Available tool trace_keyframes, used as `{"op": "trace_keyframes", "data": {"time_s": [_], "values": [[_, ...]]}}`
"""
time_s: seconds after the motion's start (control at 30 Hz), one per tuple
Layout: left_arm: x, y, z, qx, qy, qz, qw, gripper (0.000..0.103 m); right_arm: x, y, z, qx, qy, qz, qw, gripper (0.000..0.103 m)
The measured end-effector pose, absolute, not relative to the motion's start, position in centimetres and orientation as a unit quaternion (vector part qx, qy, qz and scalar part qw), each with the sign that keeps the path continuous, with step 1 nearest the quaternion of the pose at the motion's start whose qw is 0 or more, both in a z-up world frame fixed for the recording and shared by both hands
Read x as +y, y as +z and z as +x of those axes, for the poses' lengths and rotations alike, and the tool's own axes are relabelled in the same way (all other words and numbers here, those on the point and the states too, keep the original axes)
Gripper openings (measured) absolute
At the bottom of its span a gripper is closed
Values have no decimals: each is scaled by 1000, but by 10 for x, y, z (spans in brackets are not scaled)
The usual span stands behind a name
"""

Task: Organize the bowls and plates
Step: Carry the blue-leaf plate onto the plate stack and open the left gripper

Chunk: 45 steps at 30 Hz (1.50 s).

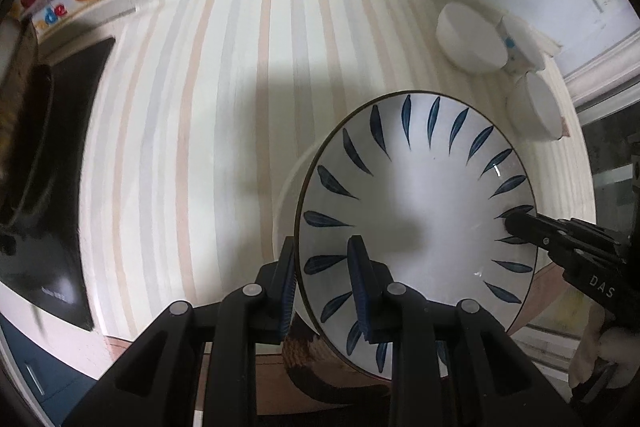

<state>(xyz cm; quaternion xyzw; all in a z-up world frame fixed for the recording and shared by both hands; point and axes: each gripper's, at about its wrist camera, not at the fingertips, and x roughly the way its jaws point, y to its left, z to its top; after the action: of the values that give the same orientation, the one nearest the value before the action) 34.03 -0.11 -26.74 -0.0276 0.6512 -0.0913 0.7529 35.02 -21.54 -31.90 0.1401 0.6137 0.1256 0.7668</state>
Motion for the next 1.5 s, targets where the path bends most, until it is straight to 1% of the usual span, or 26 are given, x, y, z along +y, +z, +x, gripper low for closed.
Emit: {"op": "trace_keyframes", "data": {"time_s": [0.27,0.5,0.8,0.93,1.1,1.4,1.5], "values": [[-6,-303,343,674,-78,-18,734,22,-215,-358,347,632,123,130,754,12],[-15,-315,349,684,-74,-9,726,22,-214,-376,349,644,125,126,744,12],[-25,-322,349,685,-64,-4,726,23,-216,-380,353,648,122,135,739,12],[-23,-323,348,689,-61,-11,722,23,-218,-380,356,655,123,140,732,14],[-22,-324,347,687,-50,-11,724,23,-225,-379,359,664,121,156,721,15],[-13,-323,340,687,-39,-24,725,23,-229,-370,359,667,126,146,720,15],[-8,-314,336,684,-39,-30,728,23,-229,-363,357,662,124,139,726,15]]}}
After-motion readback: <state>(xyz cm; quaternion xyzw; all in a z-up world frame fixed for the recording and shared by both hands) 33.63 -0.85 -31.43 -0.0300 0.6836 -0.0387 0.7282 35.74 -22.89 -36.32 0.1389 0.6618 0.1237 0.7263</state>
